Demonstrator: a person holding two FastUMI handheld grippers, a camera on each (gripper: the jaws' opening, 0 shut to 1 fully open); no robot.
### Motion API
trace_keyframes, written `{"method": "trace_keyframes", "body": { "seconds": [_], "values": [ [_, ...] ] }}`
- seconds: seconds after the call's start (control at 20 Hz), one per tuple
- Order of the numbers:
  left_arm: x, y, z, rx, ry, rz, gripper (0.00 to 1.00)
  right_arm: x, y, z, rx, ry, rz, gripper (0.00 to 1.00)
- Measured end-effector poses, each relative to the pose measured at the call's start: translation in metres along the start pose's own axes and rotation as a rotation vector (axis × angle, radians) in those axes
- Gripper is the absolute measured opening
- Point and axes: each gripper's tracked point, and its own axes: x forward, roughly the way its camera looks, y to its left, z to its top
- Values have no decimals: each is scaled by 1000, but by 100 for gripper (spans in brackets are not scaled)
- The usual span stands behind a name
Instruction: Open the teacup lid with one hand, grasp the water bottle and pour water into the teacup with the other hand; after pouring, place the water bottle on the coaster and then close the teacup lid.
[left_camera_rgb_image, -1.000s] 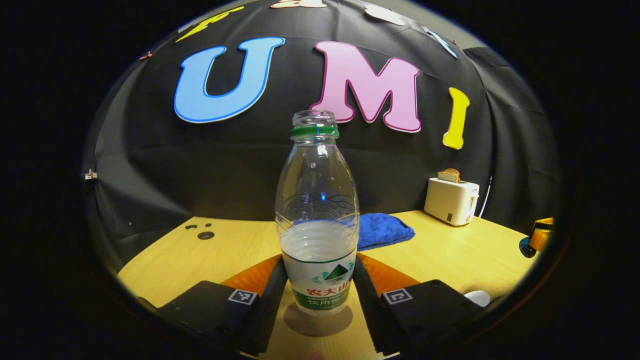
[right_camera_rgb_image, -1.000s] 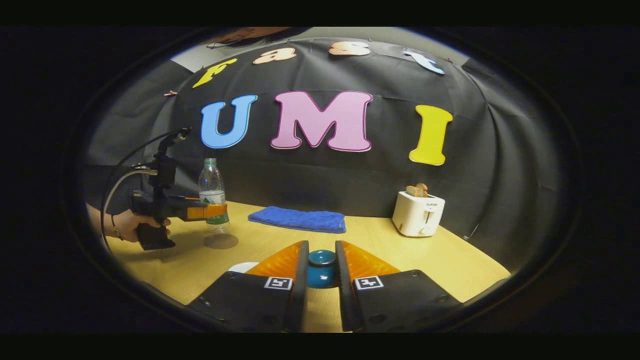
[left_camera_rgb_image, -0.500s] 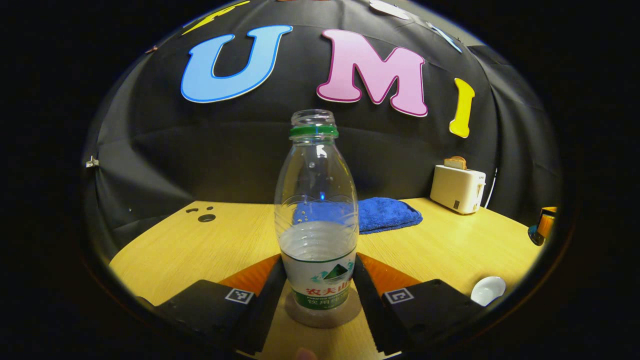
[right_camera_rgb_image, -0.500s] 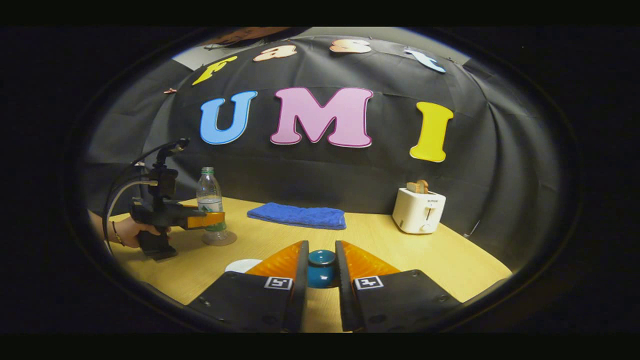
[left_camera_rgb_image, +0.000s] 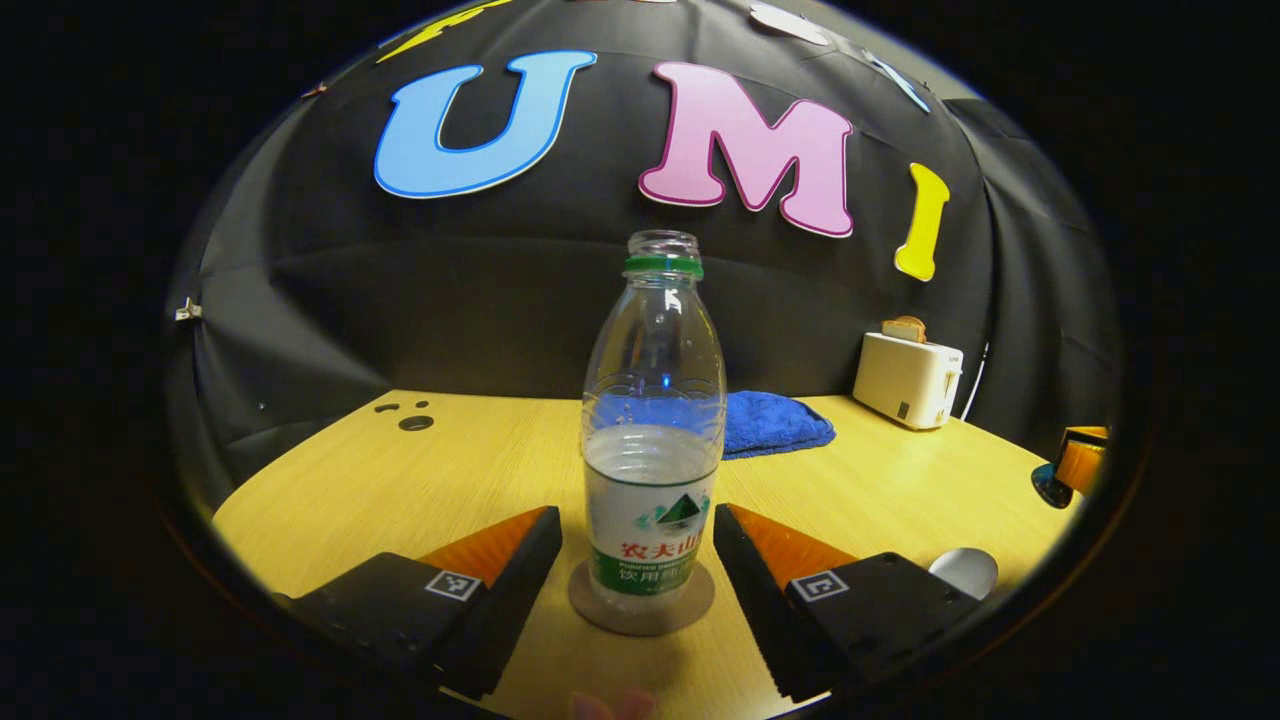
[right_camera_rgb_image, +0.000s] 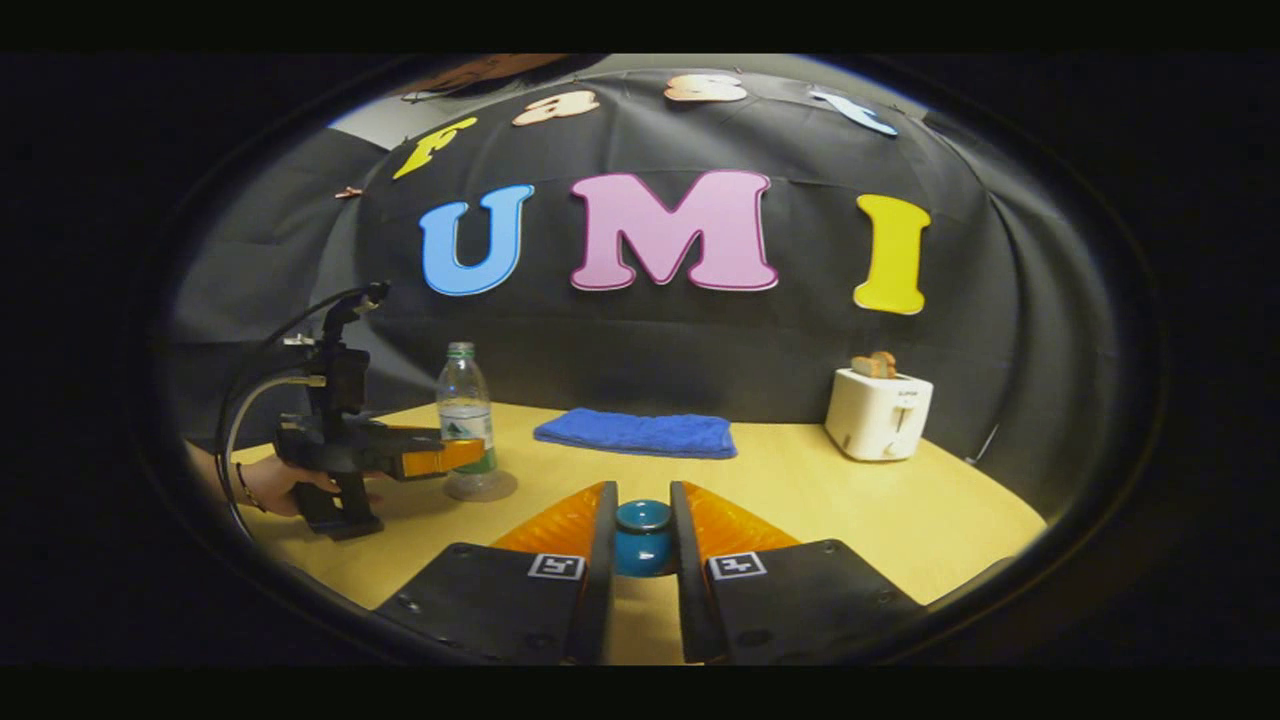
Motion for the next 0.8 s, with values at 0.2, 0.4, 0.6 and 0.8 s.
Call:
{"method": "trace_keyframes", "body": {
  "seconds": [0.2, 0.4, 0.6, 0.8],
  "values": [
    [-33, 0, -7, 13, 7, 22, 96, 16, 23, -24, 43, 47, 42, 25],
    [-68, -5, -18, -8, 24, 42, 96, 29, 35, -44, 60, 90, 63, 30],
    [-93, -10, -22, 6, 33, 40, 96, 32, 38, -60, 42, 133, 65, 30],
    [-101, -12, -20, 15, 36, 34, 96, 32, 39, -62, 29, 138, 66, 35]
  ]
}}
